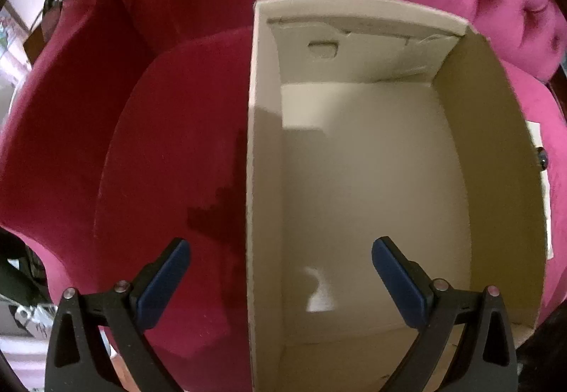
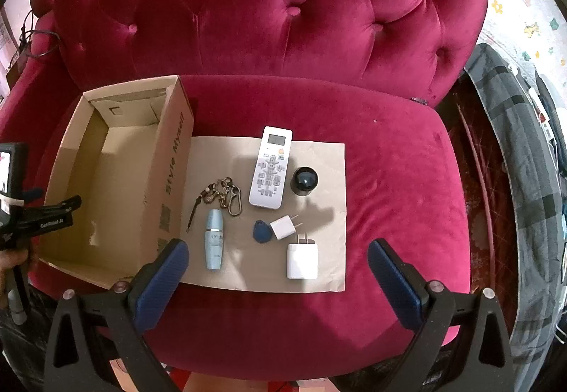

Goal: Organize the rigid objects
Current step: 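Grasp the box side wall with the left gripper to steady it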

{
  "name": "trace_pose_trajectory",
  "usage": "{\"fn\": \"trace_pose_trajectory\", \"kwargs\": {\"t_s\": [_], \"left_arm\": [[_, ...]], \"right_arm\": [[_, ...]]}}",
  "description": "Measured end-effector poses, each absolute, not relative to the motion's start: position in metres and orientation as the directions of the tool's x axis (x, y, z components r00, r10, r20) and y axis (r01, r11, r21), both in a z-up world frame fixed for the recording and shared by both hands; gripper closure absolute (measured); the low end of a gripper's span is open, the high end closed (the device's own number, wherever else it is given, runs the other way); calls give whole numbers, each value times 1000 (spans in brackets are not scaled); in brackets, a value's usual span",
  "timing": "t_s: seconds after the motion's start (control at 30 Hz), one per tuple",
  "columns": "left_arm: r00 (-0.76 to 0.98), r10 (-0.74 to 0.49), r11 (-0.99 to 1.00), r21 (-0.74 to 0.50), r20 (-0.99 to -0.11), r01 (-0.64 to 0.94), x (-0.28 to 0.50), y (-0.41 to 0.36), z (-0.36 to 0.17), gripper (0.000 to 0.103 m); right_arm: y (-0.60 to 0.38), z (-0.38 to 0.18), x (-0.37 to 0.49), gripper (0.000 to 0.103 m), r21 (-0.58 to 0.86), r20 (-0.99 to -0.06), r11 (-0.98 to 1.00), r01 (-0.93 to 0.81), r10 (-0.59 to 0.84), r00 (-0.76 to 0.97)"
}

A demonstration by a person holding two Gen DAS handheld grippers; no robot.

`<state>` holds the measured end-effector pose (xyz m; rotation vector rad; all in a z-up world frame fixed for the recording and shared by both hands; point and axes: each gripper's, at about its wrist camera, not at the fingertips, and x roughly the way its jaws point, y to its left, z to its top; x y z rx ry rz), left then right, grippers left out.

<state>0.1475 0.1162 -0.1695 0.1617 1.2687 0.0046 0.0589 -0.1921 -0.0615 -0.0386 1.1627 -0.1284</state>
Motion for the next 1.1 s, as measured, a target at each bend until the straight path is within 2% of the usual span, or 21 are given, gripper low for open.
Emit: {"fn": "trace_pose_trajectory", "kwargs": {"t_s": [0.1, 0.13, 0.2, 0.37, 0.5, 0.57, 0.67, 1.1], "left_arm": [[303, 74, 991, 104, -950, 83, 147, 118, -170, 1], [309, 67, 992, 97, -949, 83, 147, 119, -170, 5], [310, 59, 992, 91, -949, 88, 145, 122, -171, 16], [258, 43, 990, 76, -965, 118, 145, 122, -185, 59], [256, 60, 987, 95, -965, 128, 142, 120, -189, 68], [255, 65, 989, 96, -965, 112, 142, 124, -190, 79], [241, 68, 992, 92, -968, 89, 144, 128, -190, 91], [219, 44, 996, 61, -975, 68, 146, 139, -198, 91]], "right_arm": [[-193, -65, 60, 0, -95, -915, 992, 83, -120, 385], [-194, -66, 61, 0, -94, -916, 992, 84, -119, 383], [-195, -67, 62, 0, -95, -917, 992, 85, -121, 380], [-196, -73, 64, 0, -100, -919, 991, 83, -124, 373], [-198, -76, 66, 0, -99, -923, 991, 91, -126, 363], [-197, -77, 67, 0, -101, -924, 991, 91, -127, 360], [-197, -78, 69, 0, -97, -923, 991, 87, -122, 364], [-217, -111, 83, 0, -90, -929, 991, 98, -119, 349]]}}
